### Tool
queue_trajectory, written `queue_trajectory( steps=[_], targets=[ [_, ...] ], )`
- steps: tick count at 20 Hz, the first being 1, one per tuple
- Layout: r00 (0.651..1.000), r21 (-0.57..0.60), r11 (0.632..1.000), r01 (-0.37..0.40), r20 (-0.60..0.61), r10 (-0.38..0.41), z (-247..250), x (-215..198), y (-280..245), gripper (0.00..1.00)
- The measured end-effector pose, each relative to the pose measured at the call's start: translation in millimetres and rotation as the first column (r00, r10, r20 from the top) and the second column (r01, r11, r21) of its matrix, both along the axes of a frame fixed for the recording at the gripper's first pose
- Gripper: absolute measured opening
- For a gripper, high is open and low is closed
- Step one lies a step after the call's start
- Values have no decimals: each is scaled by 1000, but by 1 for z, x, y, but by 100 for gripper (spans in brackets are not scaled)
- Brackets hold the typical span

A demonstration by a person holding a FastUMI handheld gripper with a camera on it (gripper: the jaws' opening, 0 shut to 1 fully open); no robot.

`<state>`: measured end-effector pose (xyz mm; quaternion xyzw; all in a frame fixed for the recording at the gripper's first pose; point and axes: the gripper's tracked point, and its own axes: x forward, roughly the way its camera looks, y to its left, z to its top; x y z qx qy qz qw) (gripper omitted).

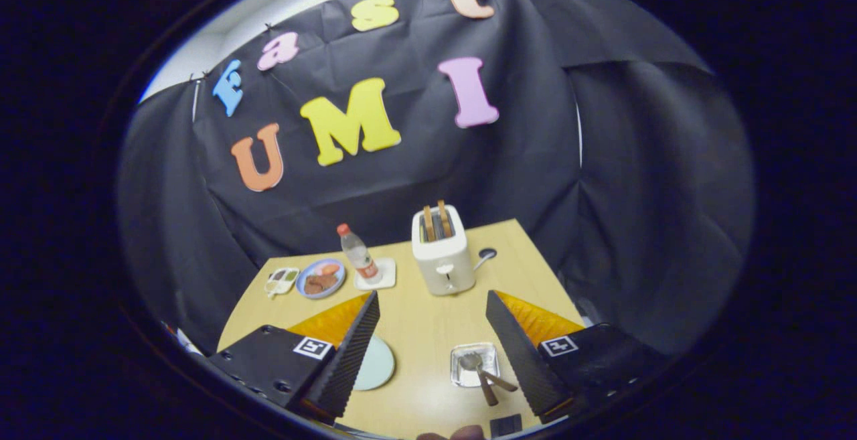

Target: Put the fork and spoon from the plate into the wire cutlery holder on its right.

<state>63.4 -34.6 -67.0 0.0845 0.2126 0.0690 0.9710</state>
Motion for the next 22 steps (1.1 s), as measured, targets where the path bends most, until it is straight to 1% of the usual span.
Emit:
queue_trajectory(
  steps=[2,4,6,8,11,15,19,22],
  targets=[
    [993,-39,999,22,119,-18,36,-11,-10,96],
    [979,-42,998,51,198,-42,66,-23,-15,96],
    [965,-49,996,75,253,-61,85,-34,-18,96],
    [956,-73,994,85,288,-61,97,-49,-19,97],
    [945,-79,993,86,323,-57,116,-62,-11,96],
    [930,-72,992,106,361,-73,134,-71,-6,96],
    [929,-64,992,113,360,-83,132,-71,3,96],
    [929,-59,992,108,363,-79,137,-72,20,96]
  ],
)
